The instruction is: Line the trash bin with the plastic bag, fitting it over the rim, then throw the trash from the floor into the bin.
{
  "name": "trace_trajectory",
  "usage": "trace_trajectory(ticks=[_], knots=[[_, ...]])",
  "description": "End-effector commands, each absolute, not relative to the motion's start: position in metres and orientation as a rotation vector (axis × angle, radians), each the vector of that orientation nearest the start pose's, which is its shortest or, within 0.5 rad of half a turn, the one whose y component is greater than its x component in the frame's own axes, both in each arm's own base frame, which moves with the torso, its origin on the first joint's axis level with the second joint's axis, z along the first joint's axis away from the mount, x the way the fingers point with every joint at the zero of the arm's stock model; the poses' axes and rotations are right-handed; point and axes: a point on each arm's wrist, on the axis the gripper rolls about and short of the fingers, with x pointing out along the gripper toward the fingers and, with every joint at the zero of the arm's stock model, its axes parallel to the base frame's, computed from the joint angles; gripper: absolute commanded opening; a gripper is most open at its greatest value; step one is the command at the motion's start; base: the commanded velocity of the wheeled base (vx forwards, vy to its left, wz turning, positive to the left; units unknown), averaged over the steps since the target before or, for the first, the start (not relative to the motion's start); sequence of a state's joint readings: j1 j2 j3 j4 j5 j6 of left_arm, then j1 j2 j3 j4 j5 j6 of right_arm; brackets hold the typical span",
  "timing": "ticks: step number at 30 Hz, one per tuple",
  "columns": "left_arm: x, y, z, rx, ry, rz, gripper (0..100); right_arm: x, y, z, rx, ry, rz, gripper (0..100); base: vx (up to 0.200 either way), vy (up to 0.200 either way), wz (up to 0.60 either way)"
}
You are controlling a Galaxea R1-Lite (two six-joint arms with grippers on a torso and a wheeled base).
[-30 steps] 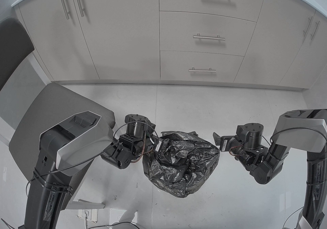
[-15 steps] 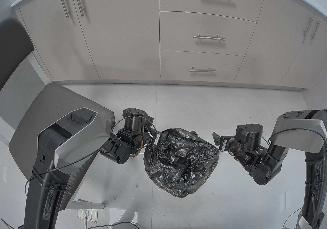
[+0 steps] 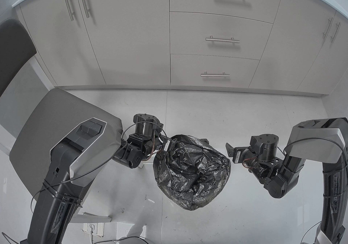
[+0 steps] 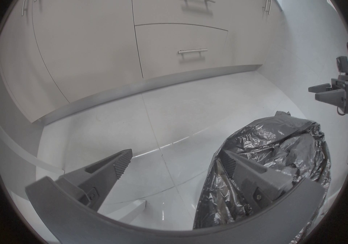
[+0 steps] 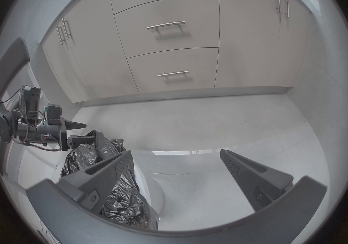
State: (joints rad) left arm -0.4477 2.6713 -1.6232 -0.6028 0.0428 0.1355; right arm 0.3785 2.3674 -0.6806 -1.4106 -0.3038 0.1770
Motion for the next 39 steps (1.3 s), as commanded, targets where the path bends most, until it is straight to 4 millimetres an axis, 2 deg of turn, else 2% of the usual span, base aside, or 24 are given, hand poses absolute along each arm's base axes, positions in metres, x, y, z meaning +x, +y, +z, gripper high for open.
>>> trace_trajectory(ticks=[1,9,15,18,22,27,28,34,39], knots=[[0.470,-0.221,-0.040,0.245,0.430,-0.423,100,0.343,0.129,-0.007,0.077,0.282,0.050,100,0.000,0.000,0.00],[0.468,-0.228,-0.052,0.254,0.458,-0.439,100,0.343,0.132,-0.011,0.073,0.292,0.055,100,0.000,0.000,0.00],[0.467,-0.230,-0.043,0.245,0.439,-0.443,100,0.335,0.147,-0.008,0.064,0.295,0.110,100,0.000,0.000,0.00],[0.467,-0.231,-0.032,0.239,0.421,-0.442,100,0.331,0.158,-0.011,-0.021,0.314,0.154,100,0.000,0.000,0.00],[0.466,-0.231,-0.034,0.240,0.424,-0.443,100,0.339,0.161,-0.008,-0.074,0.290,0.163,100,0.000,0.000,0.00],[0.465,-0.231,-0.034,0.242,0.423,-0.442,100,0.339,0.163,-0.013,-0.090,0.327,0.168,100,0.000,0.000,0.00],[0.466,-0.231,-0.033,0.242,0.422,-0.442,100,0.343,0.165,-0.021,-0.097,0.339,0.167,100,0.000,0.000,0.00],[0.465,-0.231,-0.032,0.241,0.420,-0.442,100,0.353,0.166,-0.035,-0.099,0.349,0.159,100,0.000,0.000,0.00],[0.465,-0.230,-0.031,0.242,0.420,-0.440,100,0.373,0.166,-0.048,-0.090,0.327,0.136,100,0.000,0.000,0.00]])
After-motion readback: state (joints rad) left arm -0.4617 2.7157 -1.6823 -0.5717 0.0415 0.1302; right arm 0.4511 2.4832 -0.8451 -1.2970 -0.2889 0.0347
